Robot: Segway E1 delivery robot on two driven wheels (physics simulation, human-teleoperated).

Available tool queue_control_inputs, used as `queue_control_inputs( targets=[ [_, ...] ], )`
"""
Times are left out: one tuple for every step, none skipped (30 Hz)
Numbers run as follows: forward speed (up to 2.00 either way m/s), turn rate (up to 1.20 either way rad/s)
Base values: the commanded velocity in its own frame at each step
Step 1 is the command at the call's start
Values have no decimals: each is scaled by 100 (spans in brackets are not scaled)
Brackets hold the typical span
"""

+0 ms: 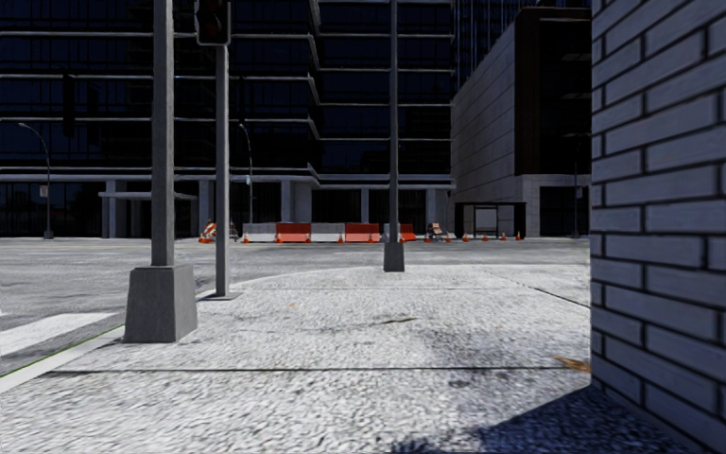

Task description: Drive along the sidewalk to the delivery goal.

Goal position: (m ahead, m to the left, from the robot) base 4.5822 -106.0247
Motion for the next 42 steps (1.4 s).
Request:
queue_control_inputs(
  targets=[
    [200, 0],
    [200, 0],
    [200, 0],
    [200, 0],
    [200, 0],
    [200, 0],
    [200, 0],
    [200, 0],
    [200, 0],
    [200, 0],
    [200, 0],
    [200, 0],
    [200, 0],
    [200, 0],
    [190, 0],
    [179, 0],
    [174, 0],
    [170, 0],
    [170, 0],
    [168, 0],
    [161, 0],
    [156, 0],
    [155, 0],
    [155, 0],
    [155, 0],
    [154, 0],
    [154, 0],
    [154, 0],
    [154, -13],
    [154, -34],
    [154, -34],
    [154, -66],
    [154, -88],
    [154, -97],
    [154, -99],
    [154, -99],
    [154, -100],
    [154, -100],
    [154, -100],
    [154, -100],
    [154, -100],
    [154, -100]
  ],
)
